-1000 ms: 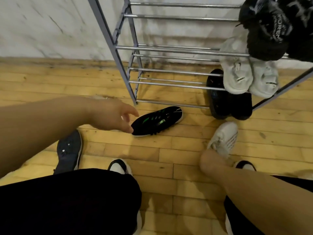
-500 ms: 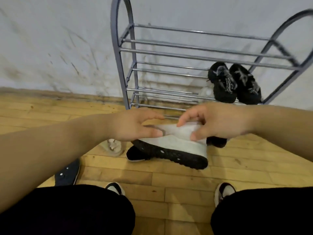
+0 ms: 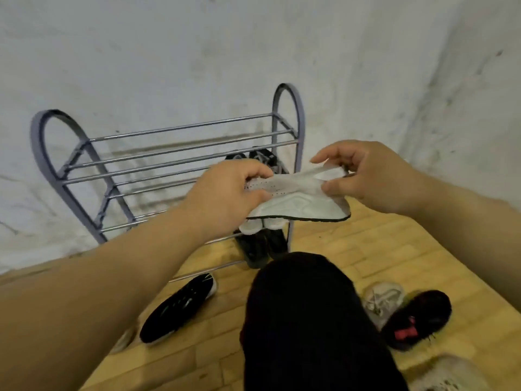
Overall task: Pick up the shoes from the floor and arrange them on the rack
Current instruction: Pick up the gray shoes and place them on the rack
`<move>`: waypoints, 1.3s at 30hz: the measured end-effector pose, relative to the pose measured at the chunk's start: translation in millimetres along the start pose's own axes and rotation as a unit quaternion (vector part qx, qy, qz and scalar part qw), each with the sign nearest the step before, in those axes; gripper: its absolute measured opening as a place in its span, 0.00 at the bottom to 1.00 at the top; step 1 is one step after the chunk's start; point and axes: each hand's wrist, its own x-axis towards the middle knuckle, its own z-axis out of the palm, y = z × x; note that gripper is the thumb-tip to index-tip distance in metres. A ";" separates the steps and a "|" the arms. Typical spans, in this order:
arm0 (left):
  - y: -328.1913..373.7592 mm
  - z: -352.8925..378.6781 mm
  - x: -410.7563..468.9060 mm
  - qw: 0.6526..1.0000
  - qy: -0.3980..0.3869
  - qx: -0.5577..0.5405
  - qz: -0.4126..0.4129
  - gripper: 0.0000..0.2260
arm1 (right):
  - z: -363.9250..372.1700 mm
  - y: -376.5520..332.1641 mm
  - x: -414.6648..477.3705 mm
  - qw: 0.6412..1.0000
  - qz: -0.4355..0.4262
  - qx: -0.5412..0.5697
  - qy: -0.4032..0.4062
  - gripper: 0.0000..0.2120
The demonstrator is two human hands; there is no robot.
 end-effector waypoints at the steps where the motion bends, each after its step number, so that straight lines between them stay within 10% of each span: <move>1: 16.5 14.9 15.0 0.999 -0.026 0.011 0.024 0.11 | -14.8 18.8 -13.8 1.000 0.027 0.003 0.013 0.19; 13: 71.5 298.5 24.7 0.918 -0.379 0.091 0.068 0.04 | -9.4 233.5 -232.6 0.950 0.301 0.061 0.061 0.14; 24: 108.9 350.6 16.5 0.852 -0.471 0.150 0.175 0.12 | 21.0 277.1 -310.3 0.895 0.419 0.109 0.108 0.16; 31: 129.5 293.2 51.7 0.882 -0.396 0.179 0.180 0.11 | 14.3 244.3 -254.2 0.913 0.350 0.127 0.166 0.16; 39: 91.4 30.5 44.4 0.979 -0.094 0.174 0.058 0.13 | -0.7 78.8 -64.0 0.973 0.065 0.163 0.148 0.20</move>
